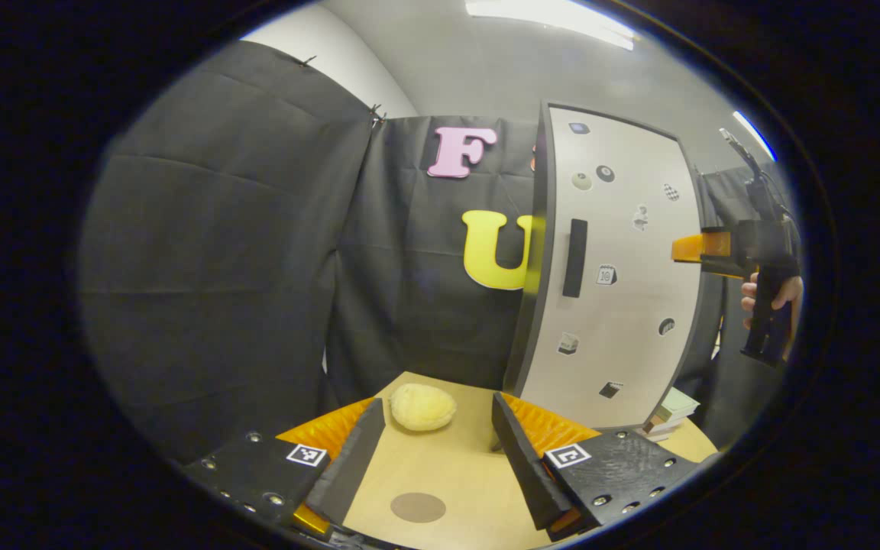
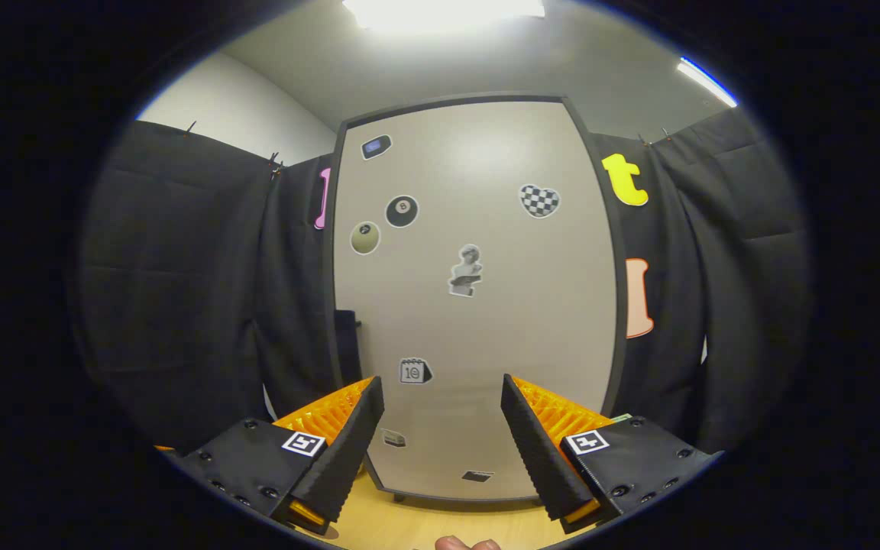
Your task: Open the cabinet door with the right hand, grasp the bottle in the cabinet with the left hand and place it on the coaster, then close the cabinet door with the right hand.
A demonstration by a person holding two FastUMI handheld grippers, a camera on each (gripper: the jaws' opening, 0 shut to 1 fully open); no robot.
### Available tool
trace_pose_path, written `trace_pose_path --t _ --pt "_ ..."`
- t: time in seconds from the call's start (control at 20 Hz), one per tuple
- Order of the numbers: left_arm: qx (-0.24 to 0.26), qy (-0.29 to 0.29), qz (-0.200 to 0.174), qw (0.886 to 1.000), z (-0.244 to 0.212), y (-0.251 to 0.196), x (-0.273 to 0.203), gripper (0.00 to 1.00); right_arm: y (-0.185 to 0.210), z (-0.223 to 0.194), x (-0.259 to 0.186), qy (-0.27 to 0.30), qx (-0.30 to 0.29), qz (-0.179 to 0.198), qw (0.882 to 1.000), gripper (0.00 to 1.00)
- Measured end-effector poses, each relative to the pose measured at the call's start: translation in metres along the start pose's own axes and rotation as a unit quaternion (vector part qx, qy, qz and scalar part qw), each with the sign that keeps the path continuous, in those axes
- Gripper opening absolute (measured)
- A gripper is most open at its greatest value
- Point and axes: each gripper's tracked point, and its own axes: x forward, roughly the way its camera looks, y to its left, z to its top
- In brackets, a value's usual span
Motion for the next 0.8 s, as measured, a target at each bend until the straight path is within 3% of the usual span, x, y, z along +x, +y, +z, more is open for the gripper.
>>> trace_pose_path --t 0.2,0.3,0.45,0.8 --pt "-0.015 0.006 0.033 0.999 -0.007 0.027 -0.005 0.84 0.037 0.011 0.028 -0.011 0.000 0.023 1.000 0.98" --pt "-0.014 0.009 0.048 0.999 -0.008 0.040 -0.008 0.88 0.047 0.012 0.042 -0.007 0.005 0.021 1.000 0.98" --pt "0.015 0.006 0.068 0.998 -0.005 0.057 -0.011 0.88 0.061 0.012 0.063 -0.003 0.005 0.021 1.000 0.98" --pt "0.009 0.012 0.083 0.996 -0.010 0.073 -0.011 0.85 0.081 -0.012 0.108 0.024 -0.002 0.011 1.000 0.98"
